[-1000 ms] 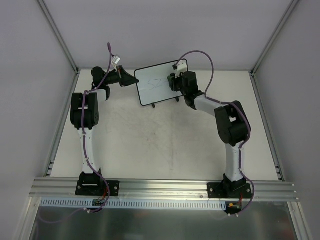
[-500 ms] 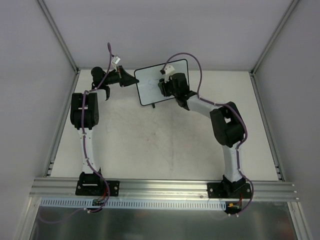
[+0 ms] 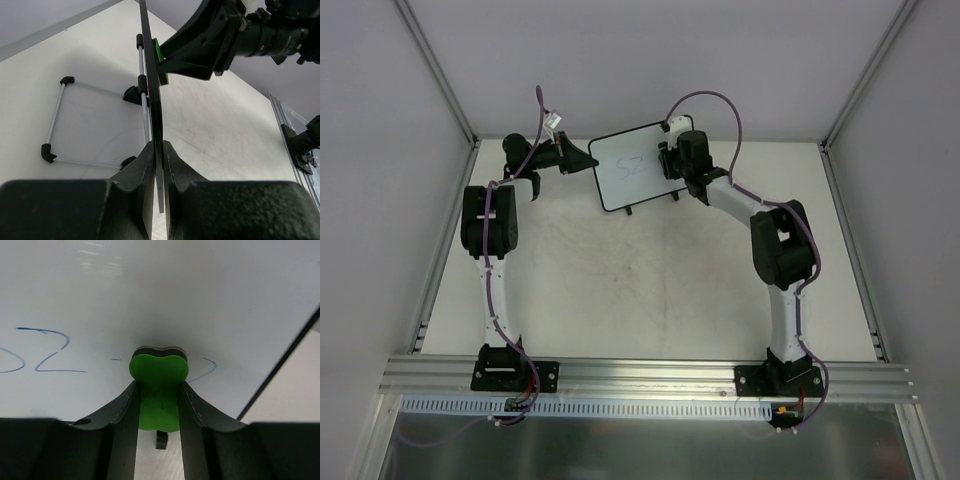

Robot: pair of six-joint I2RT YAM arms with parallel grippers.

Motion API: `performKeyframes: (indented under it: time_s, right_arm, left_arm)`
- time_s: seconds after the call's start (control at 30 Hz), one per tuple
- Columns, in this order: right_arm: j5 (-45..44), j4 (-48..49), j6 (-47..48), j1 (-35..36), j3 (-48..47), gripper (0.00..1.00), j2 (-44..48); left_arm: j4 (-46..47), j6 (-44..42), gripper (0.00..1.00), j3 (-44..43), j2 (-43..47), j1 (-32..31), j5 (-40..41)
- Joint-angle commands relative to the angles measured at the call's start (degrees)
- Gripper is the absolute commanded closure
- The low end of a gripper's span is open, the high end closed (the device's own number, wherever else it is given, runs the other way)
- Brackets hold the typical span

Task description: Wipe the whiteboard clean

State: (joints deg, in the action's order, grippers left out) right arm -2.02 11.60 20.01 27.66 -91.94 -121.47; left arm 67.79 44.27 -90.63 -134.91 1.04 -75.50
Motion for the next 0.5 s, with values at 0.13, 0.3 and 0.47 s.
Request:
performKeyframes:
  time_s: [0.13,0.3,0.47]
  right_arm:
    - [-1.3,-3.7,-1.2,-4.5,-6.4,1.0,-3.3]
    - [0.3,-5.5,-0.2,-5.2,-9.0,1.0,-4.6]
    - [2.9,-8.7,2.0,-3.0,-11.2,1.0,-5.6]
  left_arm:
    - [3.2,-1.7,1.0,-2.2,0.4,-0.8,-5.5]
    - [3.0,-1.8,1.0,-2.3,0.4,-0.8,-5.5]
    - [2.4,-2.2,1.0,-2.4,0.4,-0.8,-5.8]
